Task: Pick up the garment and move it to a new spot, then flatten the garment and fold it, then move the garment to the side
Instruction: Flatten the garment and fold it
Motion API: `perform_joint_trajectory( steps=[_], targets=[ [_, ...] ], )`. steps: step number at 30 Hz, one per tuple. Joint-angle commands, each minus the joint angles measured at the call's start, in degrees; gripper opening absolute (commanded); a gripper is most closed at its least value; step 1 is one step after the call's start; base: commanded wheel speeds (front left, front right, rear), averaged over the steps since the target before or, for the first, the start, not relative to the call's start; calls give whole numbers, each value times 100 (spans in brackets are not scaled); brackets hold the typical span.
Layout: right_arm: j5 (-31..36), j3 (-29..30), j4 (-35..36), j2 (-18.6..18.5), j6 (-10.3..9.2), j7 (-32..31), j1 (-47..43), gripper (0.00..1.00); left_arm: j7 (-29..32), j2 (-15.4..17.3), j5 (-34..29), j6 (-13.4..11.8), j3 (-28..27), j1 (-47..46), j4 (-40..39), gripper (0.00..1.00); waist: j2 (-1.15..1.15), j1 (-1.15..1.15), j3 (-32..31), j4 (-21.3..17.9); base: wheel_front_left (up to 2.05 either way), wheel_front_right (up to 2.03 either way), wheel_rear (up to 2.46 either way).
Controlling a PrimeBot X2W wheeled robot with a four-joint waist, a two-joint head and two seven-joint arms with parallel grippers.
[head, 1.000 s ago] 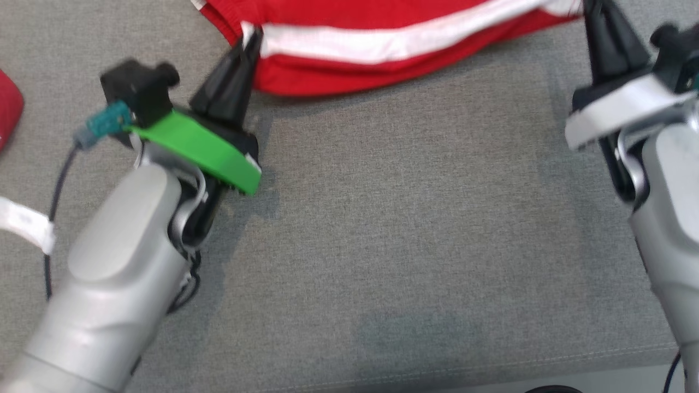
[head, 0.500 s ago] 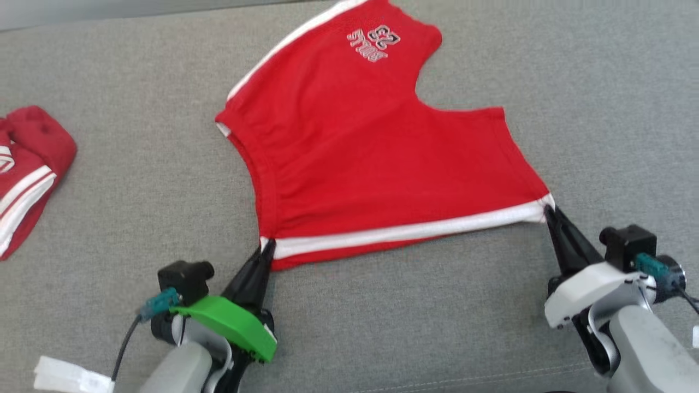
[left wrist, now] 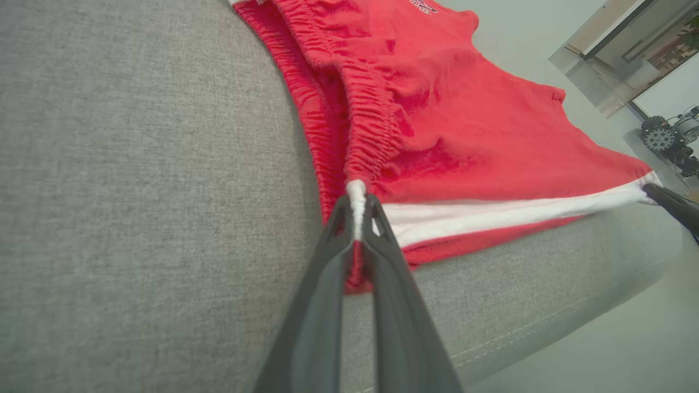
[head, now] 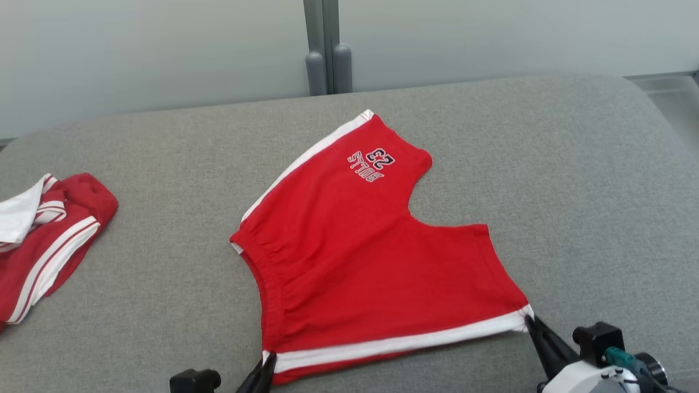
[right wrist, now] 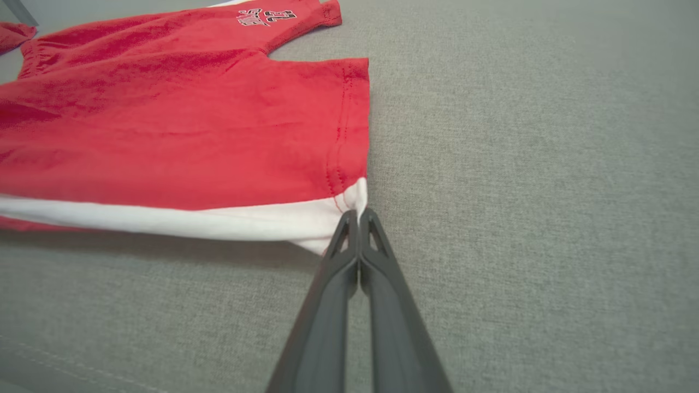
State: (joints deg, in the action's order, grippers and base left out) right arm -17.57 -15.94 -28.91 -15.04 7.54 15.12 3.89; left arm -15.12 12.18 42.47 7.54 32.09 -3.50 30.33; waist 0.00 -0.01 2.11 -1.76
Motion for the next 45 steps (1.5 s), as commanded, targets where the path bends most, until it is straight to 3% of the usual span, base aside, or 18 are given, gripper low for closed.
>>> perform_joint_trajectory(
  steps=[1, 9, 18, 31, 39, 45],
  targets=[
    [-33, -46, 7, -22, -10, 3, -132, 0, -2, 27, -69, -15, -54, 150, -17, 0, 0, 1, -281, 45, 0, 0, 0],
    [-92, -324, 178, -195, -10, 4, -503, 0, -2, -4, -185, -15, -208, 564, -79, 0, 0, 1, -364, 226, 0, 0, 0],
    [126, 140, 403, -249, -10, 4, 598, 0, -2, -126, -539, -16, -435, 28, -825, 0, 0, 1, -88, 622, 0, 0, 0],
    [413, 71, -1018, -554, -10, 4, 3308, 0, -3, -756, -62, -15, -365, -1798, -442, 0, 0, 1, 1214, 1510, 0, 0, 0],
    [473, -224, -1749, -694, -10, 4, 4308, 0, -3, -909, 148, -15, -306, -2369, -275, 0, 0, 1, 1801, 1846, 0, 0, 0],
    [460, -488, -2215, -829, -10, 4, 4954, 0, -3, -923, 401, -15, -137, -2546, -606, 0, 0, 1, 2160, 2149, 0, 0, 0]
  ],
)
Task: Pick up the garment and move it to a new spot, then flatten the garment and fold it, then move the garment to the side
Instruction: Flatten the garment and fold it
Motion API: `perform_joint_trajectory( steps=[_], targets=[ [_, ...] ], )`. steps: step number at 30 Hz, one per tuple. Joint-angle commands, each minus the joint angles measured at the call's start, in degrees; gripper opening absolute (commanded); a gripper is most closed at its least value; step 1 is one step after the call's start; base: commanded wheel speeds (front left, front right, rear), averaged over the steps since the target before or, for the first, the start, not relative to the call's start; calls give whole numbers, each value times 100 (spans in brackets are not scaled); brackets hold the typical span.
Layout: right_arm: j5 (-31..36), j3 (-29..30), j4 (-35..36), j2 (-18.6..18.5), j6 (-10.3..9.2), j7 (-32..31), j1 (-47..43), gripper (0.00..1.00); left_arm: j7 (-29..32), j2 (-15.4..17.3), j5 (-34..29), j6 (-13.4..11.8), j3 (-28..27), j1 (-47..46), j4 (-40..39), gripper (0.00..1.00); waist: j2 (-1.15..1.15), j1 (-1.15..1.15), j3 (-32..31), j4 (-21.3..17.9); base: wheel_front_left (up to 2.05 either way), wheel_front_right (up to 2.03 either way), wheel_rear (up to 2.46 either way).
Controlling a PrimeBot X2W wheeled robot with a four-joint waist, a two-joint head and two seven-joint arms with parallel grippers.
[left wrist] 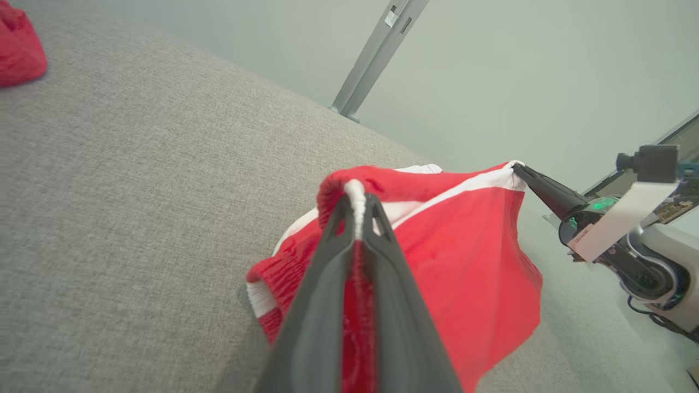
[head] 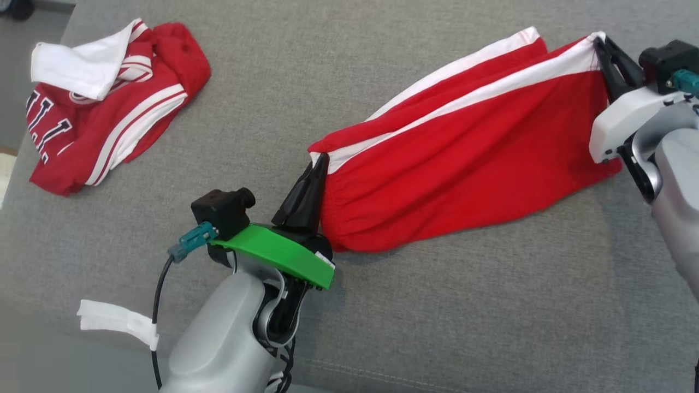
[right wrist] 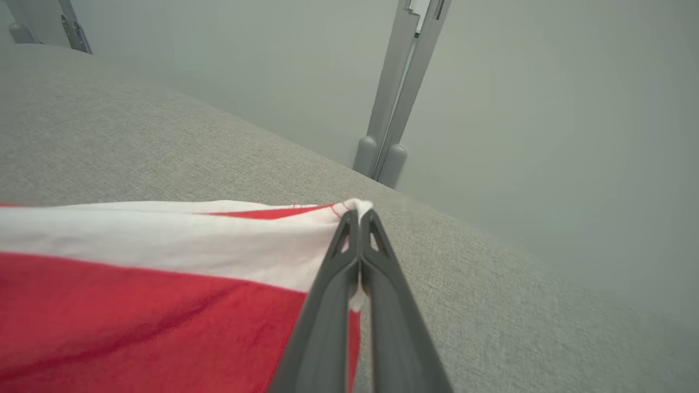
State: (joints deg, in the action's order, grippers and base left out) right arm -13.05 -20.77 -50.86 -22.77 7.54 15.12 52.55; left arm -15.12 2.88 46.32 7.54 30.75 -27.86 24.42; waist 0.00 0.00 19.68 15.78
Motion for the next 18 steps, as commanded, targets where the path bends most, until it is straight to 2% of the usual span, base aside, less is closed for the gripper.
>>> perform_joint_trajectory(
  steps=[1, 9, 10, 11, 12, 13, 18],
  targets=[
    [25, -61, -83, -76, -10, 4, 199, 0, -3, 7, 54, -15, 8, -151, -62, 0, 0, 0, 467, 440, 0, 0, 0],
    [146, -360, -629, -103, -10, 4, 937, 0, -3, 6, 271, -15, 118, -395, -307, 0, 0, 0, 813, 726, 0, 0, 0],
    [135, -378, -715, -81, -10, 4, 997, 0, -3, 4, 264, -15, 178, -428, -300, 6, 0, 0, 833, 742, 0, 0, 0],
    [128, -391, -814, -78, -10, 4, 1045, 4, -3, 3, 272, -15, 205, -453, -302, 33, 0, 0, 847, 752, 0, 0, 0],
    [136, -395, -948, -81, -10, 4, 1062, 56, -3, 7, 276, -15, 236, -466, -301, 71, 0, 0, 855, 757, 0, 0, 0],
    [118, -394, -1014, -50, -10, 4, 1094, 100, -3, 4, 271, -15, 261, -481, -298, 100, 0, 0, 862, 754, 0, 0, 0],
    [85, -189, -928, -58, -10, 4, 996, 100, -2, 4, 17, -15, -17, -403, -341, 100, 0, 0, 840, 645, 0, 0, 0]
  ],
)
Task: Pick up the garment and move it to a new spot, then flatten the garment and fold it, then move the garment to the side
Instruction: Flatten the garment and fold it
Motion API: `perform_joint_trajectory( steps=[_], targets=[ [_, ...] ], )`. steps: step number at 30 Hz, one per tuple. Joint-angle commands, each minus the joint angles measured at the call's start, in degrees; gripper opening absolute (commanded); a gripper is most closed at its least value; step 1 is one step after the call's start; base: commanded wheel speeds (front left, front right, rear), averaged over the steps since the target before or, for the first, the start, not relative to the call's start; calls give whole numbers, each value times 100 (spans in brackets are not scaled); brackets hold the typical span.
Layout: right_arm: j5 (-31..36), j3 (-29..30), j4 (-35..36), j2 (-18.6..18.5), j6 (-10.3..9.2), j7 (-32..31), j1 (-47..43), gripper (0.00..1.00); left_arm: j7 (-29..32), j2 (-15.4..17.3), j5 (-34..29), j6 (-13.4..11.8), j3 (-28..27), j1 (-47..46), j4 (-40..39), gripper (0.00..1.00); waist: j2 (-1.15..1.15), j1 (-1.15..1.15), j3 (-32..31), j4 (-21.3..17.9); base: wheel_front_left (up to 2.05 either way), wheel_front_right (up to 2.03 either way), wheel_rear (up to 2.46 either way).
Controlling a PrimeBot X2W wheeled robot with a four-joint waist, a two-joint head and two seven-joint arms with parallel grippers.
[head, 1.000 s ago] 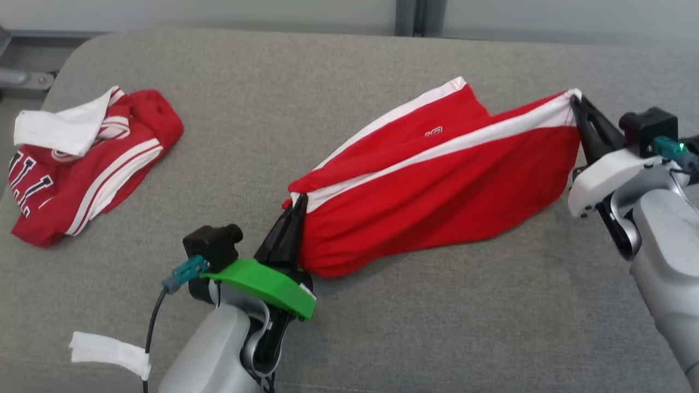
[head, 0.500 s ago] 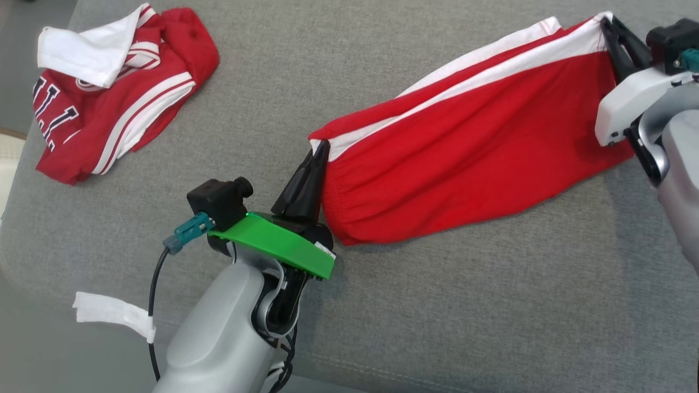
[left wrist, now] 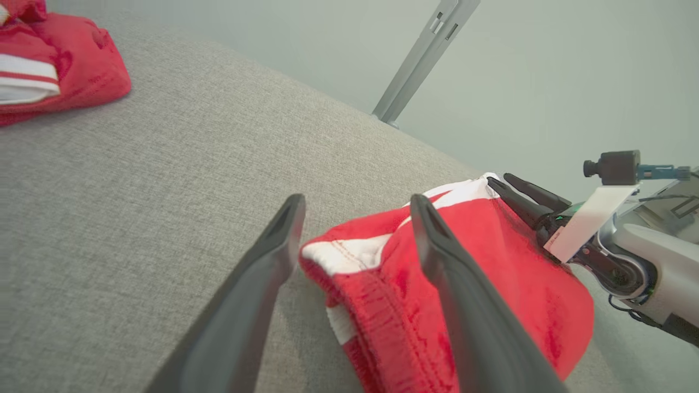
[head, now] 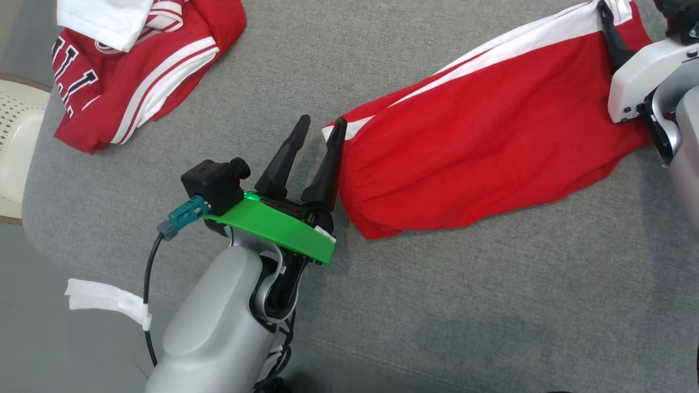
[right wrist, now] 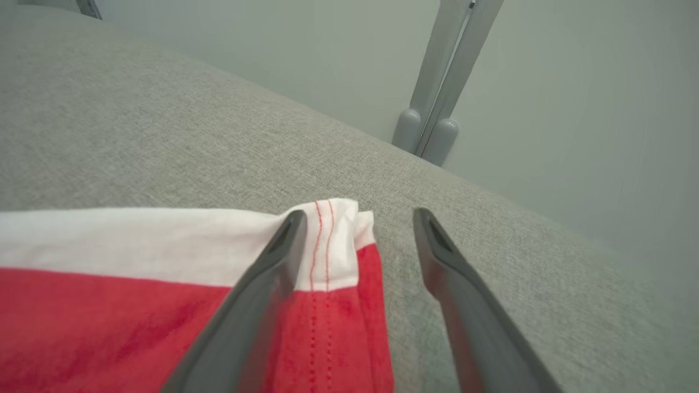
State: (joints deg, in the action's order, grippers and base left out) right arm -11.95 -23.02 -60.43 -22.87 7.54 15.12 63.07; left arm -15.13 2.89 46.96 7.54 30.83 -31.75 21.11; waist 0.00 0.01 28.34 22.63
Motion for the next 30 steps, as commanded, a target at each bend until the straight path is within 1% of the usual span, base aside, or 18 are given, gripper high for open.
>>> perform_joint_trajectory(
  steps=[1, 6, 9, 14, 19, 20, 21, 22, 23, 27, 30],
  targets=[
    [-54, 117, 112, -54, -10, 4, -145, 100, -1, 3, -106, -15, -92, 38, -15, 100, 0, -1, -49, -68, 0, 0, 0],
    [-278, 351, 600, -17, -10, 4, -735, 100, -1, 9, -426, -15, -408, 304, -28, 100, 0, -1, -253, -223, 0, 0, 0],
    [-463, 289, 701, 10, -10, 3, -1080, 100, -1, 8, -580, -15, -551, 452, -14, 100, 0, -1, -350, -300, 0, 0, 0],
    [-703, 262, 568, 15, -10, 2, -1341, 100, -1, 7, -645, -15, -637, 573, -26, 100, 0, -1, -402, -327, 0, 0, 0],
    [-1027, 47, 123, 169, -5, -20, -1484, 100, -1, 8, -693, -15, -599, 638, -30, 100, 0, -1, -458, -264, 0, 0, 0],
    [-1101, 2, 37, 193, -6, -37, -1473, 95, -1, 8, -704, -15, -604, 636, -35, 100, 0, -1, -474, -251, 0, 0, 0],
    [-1162, -58, -32, 228, -5, -68, -1474, 70, -1, 8, -714, -15, -624, 650, -38, 100, 0, -1, -498, -240, 0, 0, 0],
    [-1251, -117, -105, 263, -4, -109, -1492, 37, -1, 8, -730, -15, -631, 670, -34, 100, 0, -1, -524, -230, 0, 0, 0],
    [-1324, -185, -159, 287, -3, -147, -1515, 0, -1, 7, -750, -15, -633, 685, -27, 100, 0, -1, -553, -225, 0, 0, 0],
    [-1605, -404, -297, 296, -6, -169, -1648, 0, -1, 7, -828, -15, -669, 769, 21, 100, 0, -1, -722, -249, 0, 0, 0],
    [-1804, -393, -337, 249, -10, -84, -1659, 0, -1, 6, -895, -15, -733, 847, 63, 100, 0, -1, -861, -308, 0, 0, 0]
  ],
)
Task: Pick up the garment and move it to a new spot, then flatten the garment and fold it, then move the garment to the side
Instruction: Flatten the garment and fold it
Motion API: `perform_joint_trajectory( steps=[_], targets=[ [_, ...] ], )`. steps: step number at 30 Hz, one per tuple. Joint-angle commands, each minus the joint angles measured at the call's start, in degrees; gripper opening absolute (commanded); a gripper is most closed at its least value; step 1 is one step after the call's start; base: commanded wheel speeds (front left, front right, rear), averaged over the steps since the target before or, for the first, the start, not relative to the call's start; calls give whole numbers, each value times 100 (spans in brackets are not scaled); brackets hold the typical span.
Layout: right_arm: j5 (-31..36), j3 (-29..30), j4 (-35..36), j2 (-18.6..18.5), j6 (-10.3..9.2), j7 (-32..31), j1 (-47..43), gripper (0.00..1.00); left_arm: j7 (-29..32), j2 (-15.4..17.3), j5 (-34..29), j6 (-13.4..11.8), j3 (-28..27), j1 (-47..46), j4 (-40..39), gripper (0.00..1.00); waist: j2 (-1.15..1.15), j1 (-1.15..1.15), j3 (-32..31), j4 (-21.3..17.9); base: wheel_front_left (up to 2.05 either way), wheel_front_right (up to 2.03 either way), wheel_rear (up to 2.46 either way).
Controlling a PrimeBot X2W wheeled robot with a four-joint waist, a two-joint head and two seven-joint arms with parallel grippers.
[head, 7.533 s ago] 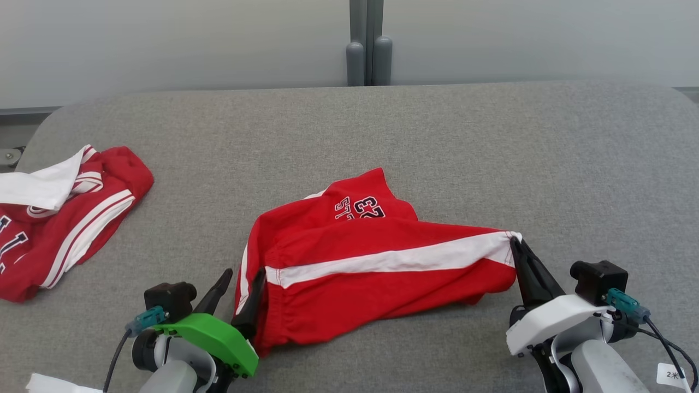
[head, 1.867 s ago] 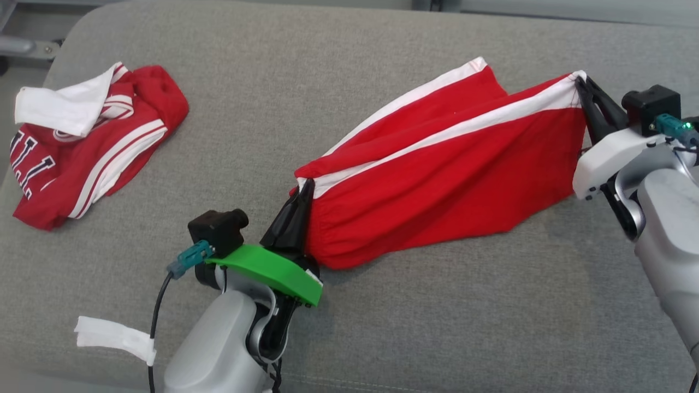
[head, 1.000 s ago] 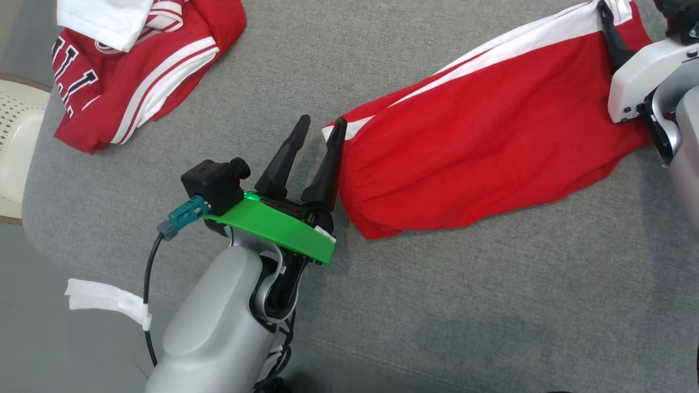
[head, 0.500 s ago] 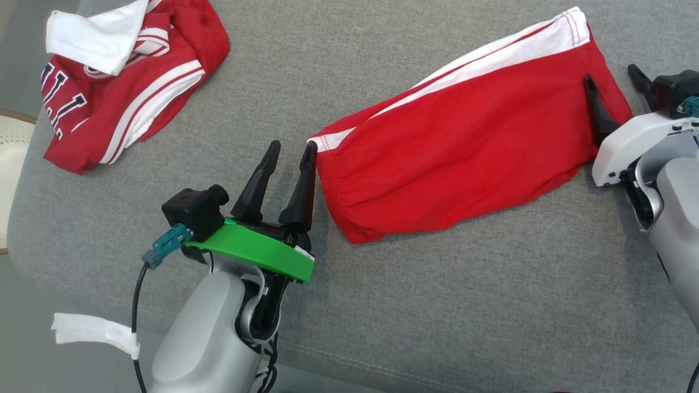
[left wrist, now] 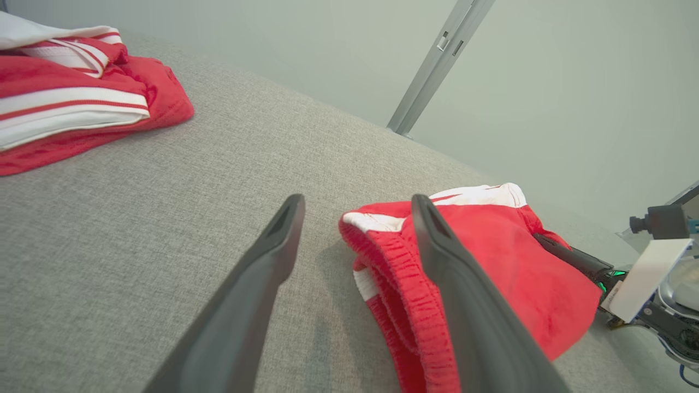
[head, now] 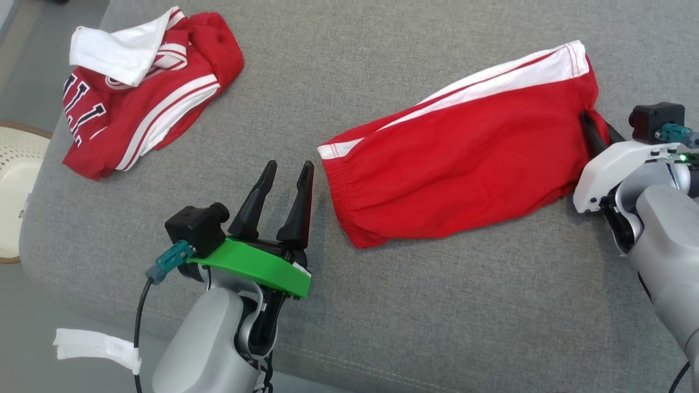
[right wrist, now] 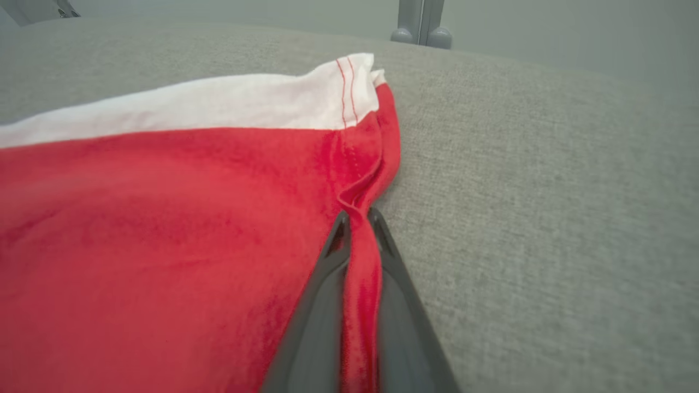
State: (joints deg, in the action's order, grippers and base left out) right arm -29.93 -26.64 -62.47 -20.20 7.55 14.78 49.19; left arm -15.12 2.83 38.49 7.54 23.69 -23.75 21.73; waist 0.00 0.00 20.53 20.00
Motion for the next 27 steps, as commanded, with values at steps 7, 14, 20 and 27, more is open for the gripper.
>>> perform_joint_trajectory(
  steps=[7, 14, 20, 27],
  targets=[
    [-351, 487, 34, -30, -12, 25, -579, 0, -2, 15, -259, -15, -73, 302, 128, 100, 0, 0, -589, -313, 0, 0, 0],
    [-188, 1238, 557, 200, -12, 35, -1533, 0, -2, 14, -494, -15, -375, 692, 271, 100, 0, 0, -1134, -872, 0, 0, 0],
    [91, 1793, 901, 345, -12, 36, -2140, 0, -2, 16, -552, -15, -501, 953, 283, 100, 0, 0, -1341, -1108, 0, 0, 0],
    [557, 2162, 1750, 563, -10, 36, -2413, 0, -2, 17, -572, -15, -500, 1041, 286, 100, 0, 0, -1349, -1119, 0, 0, 0]
  ],
)
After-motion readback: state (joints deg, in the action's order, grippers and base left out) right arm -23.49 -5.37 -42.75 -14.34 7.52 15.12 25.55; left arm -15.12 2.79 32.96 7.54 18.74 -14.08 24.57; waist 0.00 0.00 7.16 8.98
